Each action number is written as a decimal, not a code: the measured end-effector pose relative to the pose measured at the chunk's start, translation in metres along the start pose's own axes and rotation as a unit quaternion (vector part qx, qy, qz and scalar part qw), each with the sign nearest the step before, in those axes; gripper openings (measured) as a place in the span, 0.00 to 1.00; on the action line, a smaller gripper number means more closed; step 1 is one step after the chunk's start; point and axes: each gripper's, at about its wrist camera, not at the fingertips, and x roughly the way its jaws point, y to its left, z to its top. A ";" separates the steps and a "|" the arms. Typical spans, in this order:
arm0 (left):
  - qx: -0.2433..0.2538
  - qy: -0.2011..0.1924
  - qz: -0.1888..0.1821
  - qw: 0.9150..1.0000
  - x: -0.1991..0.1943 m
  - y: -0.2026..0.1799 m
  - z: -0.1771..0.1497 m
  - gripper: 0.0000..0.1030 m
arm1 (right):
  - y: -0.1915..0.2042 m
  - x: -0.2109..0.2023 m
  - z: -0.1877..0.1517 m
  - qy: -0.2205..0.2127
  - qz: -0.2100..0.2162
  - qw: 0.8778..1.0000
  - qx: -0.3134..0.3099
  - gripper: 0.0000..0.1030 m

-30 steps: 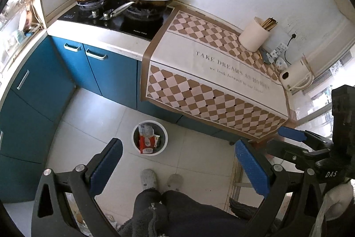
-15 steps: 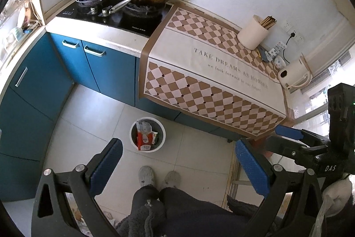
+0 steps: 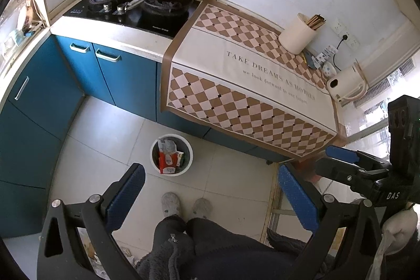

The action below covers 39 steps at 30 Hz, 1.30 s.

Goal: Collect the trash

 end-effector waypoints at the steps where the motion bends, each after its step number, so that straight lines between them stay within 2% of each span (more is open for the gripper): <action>1: 0.000 0.000 -0.001 1.000 0.000 0.000 0.000 1.00 | -0.001 0.000 -0.001 0.000 0.000 1.000 0.001 1.00; 18: 0.004 0.003 -0.009 1.000 0.003 -0.010 0.001 1.00 | -0.014 -0.010 -0.012 -0.008 -0.016 1.000 0.026 1.00; 39: 0.008 -0.002 -0.015 1.000 0.000 -0.011 0.008 1.00 | -0.018 -0.013 -0.011 -0.010 -0.018 0.999 0.027 1.00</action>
